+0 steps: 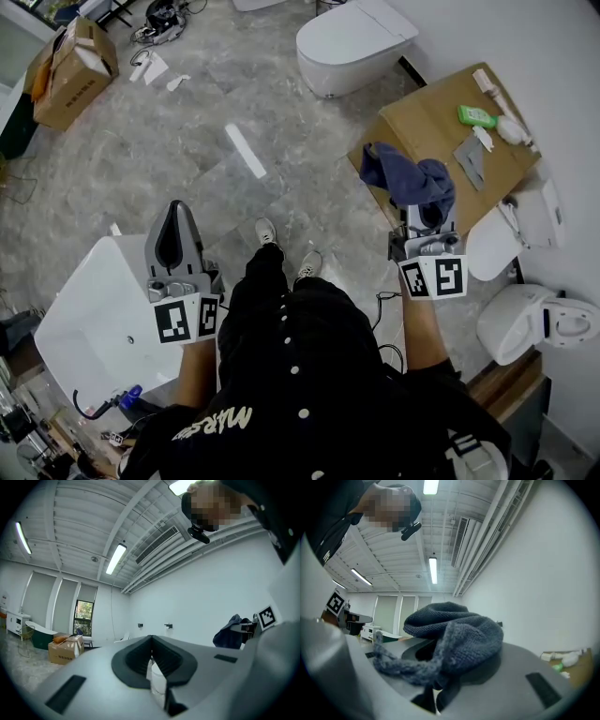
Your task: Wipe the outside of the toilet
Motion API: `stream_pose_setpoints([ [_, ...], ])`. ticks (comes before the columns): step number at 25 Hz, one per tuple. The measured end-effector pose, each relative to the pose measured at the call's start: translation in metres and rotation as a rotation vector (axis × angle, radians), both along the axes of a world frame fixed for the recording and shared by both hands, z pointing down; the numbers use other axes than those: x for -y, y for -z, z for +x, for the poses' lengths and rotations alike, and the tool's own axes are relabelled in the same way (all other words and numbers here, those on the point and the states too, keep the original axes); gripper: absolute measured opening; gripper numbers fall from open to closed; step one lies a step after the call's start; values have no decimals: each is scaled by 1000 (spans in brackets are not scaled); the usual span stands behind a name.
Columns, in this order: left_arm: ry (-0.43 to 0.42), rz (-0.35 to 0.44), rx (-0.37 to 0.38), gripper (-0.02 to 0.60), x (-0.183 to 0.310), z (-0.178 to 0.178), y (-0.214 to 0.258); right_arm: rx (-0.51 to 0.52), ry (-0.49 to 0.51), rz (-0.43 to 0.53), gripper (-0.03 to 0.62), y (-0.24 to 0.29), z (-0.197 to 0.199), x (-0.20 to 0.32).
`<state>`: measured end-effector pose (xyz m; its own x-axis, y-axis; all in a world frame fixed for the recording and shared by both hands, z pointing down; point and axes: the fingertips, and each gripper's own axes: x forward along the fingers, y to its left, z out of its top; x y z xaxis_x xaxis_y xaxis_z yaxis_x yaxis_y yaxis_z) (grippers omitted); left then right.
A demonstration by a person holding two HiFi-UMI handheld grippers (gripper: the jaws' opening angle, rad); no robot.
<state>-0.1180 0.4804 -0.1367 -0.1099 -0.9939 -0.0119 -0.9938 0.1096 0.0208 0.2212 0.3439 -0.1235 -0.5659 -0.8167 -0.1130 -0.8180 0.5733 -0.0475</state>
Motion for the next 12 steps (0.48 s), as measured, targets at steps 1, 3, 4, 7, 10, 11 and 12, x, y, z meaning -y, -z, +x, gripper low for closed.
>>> stream_pose_setpoints([
  [1, -2, -2, -4, 11, 5, -4, -2, -4, -1, 0, 103, 0, -3, 4],
  [3, -9, 0, -12, 11, 17, -11, -4, -13, -9, 0, 101, 0, -9, 12],
  [4, -14, 4, -15, 11, 24, -16, -5, -17, -14, 1, 103, 0, -12, 17],
  [7, -37, 26, -20, 11, 51, -29, -2, -30, -34, 15, 103, 4, -22, 36],
  [10, -56, 43, -25, 11, 79, -46, 1, -35, -57, 32, 101, 13, -36, 58],
  [11, -60, 47, -26, 11, 88, -54, 2, -36, -62, 38, 103, 16, -42, 66],
  [12, -63, 51, -28, 11, 96, -61, 3, -38, -67, 43, 103, 19, -49, 73],
])
